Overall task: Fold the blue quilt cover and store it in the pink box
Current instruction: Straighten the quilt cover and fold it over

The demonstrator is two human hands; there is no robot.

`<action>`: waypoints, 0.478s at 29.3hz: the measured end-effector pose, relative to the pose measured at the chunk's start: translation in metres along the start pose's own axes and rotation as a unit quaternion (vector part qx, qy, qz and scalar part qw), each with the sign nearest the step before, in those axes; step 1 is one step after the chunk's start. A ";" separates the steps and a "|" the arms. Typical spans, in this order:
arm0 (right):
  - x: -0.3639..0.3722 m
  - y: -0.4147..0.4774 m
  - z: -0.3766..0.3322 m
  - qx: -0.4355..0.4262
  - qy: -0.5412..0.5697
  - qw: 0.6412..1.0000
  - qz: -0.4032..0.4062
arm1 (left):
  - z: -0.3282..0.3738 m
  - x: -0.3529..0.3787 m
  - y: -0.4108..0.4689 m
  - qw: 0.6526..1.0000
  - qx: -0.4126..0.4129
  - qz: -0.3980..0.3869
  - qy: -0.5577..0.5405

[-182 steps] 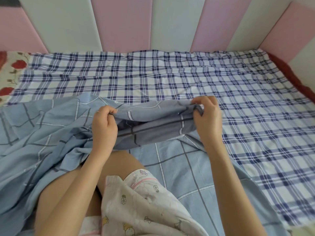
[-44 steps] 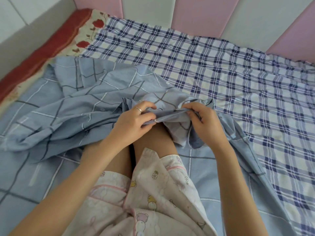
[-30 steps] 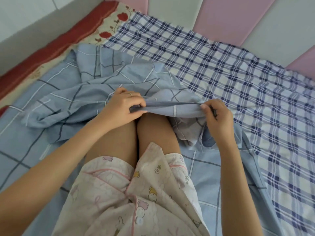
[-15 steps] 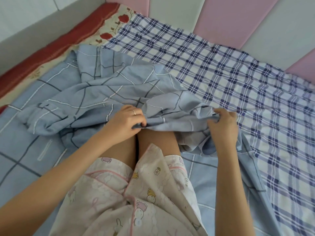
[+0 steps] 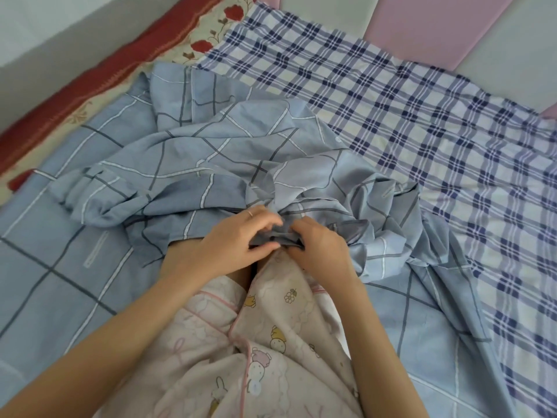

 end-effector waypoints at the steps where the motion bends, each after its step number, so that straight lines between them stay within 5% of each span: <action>1: 0.002 0.002 0.001 0.001 0.004 1.000 -0.002 | -0.007 -0.009 -0.004 0.999 -0.029 0.023 -0.020; 5: 0.005 0.005 0.003 0.001 0.007 1.000 -0.020 | -0.051 -0.047 -0.005 0.985 -0.131 0.102 0.050; 8: 0.006 0.010 -0.001 0.002 0.004 1.000 -0.018 | -0.089 -0.058 0.007 0.957 -0.252 0.007 0.141; 14: 0.007 0.005 0.001 -0.004 0.022 1.000 0.003 | -0.100 -0.034 0.028 0.952 -0.243 -0.163 0.088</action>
Point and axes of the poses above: each hand's wrist, its own y-axis towards the middle knuckle, its own x-axis out of the palm, z = x × y, the point moved 8 cm from there along y, towards the middle knuckle, and after that the axes turned 13 degrees about -y, right-handed, at the moved point
